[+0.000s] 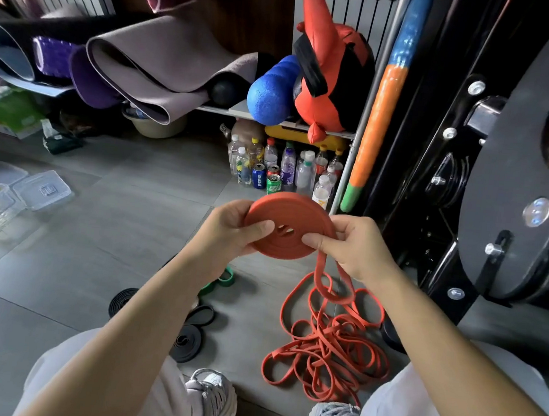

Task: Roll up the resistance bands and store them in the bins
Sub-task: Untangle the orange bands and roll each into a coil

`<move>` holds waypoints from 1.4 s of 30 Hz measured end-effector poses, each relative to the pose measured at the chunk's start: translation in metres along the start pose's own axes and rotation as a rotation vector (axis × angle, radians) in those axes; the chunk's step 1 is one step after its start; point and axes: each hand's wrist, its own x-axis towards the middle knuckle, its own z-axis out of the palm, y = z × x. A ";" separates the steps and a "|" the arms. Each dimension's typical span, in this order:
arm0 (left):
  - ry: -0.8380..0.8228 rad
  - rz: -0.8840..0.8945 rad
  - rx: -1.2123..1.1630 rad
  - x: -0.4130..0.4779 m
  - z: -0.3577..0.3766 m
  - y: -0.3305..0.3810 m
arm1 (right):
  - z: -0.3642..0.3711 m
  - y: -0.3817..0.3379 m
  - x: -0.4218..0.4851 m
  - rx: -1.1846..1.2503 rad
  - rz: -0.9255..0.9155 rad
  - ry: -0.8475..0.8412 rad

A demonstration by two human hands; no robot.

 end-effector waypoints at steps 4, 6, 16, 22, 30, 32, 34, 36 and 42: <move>0.096 0.209 0.912 0.000 0.000 -0.008 | 0.001 0.007 0.000 -0.417 0.021 -0.040; 0.035 0.383 1.138 -0.007 0.008 -0.011 | 0.005 0.006 -0.001 -0.640 0.029 -0.097; -0.053 0.374 1.268 0.003 0.020 -0.027 | 0.008 0.013 0.004 -0.459 0.071 -0.181; 0.166 0.386 1.072 0.008 0.000 -0.011 | -0.012 0.028 0.008 -0.421 0.123 -0.086; 0.405 0.383 0.777 0.010 -0.029 0.002 | -0.027 0.034 0.003 -0.514 0.250 -0.011; 0.400 0.391 0.762 0.009 -0.029 0.003 | -0.023 0.034 0.003 -0.495 0.246 -0.025; 0.382 0.399 0.749 0.008 -0.026 0.001 | -0.017 0.035 0.003 -0.421 0.238 -0.023; 0.363 0.403 0.736 0.007 -0.023 -0.001 | -0.012 0.036 0.003 -0.367 0.220 0.010; 0.463 0.302 0.689 0.013 -0.036 -0.005 | -0.017 0.025 0.010 0.125 0.379 0.083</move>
